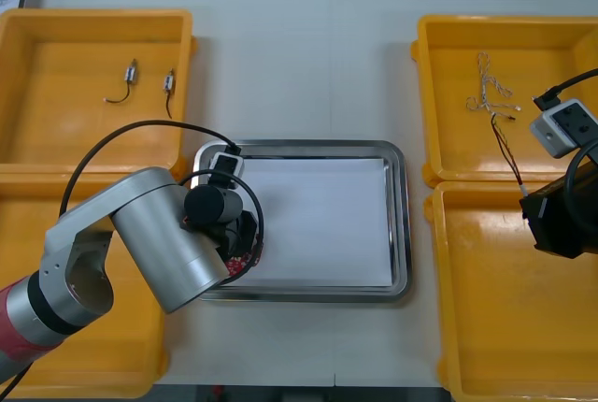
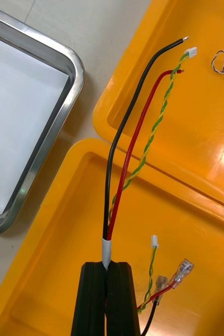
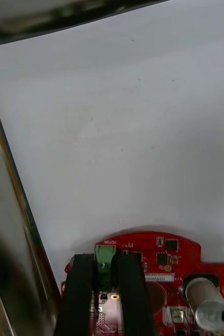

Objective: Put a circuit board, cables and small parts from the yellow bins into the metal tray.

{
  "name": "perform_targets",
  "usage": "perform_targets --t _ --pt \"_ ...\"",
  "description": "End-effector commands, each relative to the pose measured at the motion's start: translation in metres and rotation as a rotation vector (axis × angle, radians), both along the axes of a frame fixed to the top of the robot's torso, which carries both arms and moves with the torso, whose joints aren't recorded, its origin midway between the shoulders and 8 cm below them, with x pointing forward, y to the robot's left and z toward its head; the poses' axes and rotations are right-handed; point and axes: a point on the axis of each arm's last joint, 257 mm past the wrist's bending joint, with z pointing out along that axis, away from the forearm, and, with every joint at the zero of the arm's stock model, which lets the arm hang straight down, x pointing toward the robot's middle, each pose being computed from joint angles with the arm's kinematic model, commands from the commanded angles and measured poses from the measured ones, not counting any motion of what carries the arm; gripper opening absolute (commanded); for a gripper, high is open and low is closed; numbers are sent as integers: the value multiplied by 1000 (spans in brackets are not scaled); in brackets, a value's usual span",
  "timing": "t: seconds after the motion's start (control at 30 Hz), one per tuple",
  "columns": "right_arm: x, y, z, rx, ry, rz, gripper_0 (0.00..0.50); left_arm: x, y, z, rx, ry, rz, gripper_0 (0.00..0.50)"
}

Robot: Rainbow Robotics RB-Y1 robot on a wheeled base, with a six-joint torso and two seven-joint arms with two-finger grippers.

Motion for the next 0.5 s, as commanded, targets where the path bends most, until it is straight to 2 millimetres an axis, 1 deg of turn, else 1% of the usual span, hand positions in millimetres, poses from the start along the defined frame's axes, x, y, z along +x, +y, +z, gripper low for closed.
perform_targets --t 0.03,0.07,0.1,0.17,0.2,0.23,0.27,0.3,0.33,0.37,0.5 --pt "-5 -5 -3 -49 9 20 0 7 -23 16 -77 -44 29 191" --pt "-5 -4 -4 -50 9 21 0 7 -24 17 -76 -46 27 231" --pt "-5 -4 -4 -48 9 20 0 7 -25 17 -80 -46 27 243" --pt "-5 -4 -3 -48 6 23 0 8 -26 18 -82 -52 23 312" --pt "-5 -4 -3 -50 6 23 0 8 -26 19 -82 -53 22 331" --pt "-5 -3 -2 -47 6 26 0 9 -27 21 -83 -59 20 370" --pt "-4 -2 -2 -49 4 31 0 8 -28 22 -87 -61 19 426" --pt "-5 -1 -2 -49 5 34 0 8 -29 23 -89 -63 17 450" --pt "-4 2 -1 -51 3 43 0 9 -29 25 -90 -67 15 484" --pt "-3 5 -1 -54 4 51 0 9 -30 27 -92 -70 14 500" --pt "1 20 -1 -92 -4 96 0 8 -31 36 -98 -83 9 500"
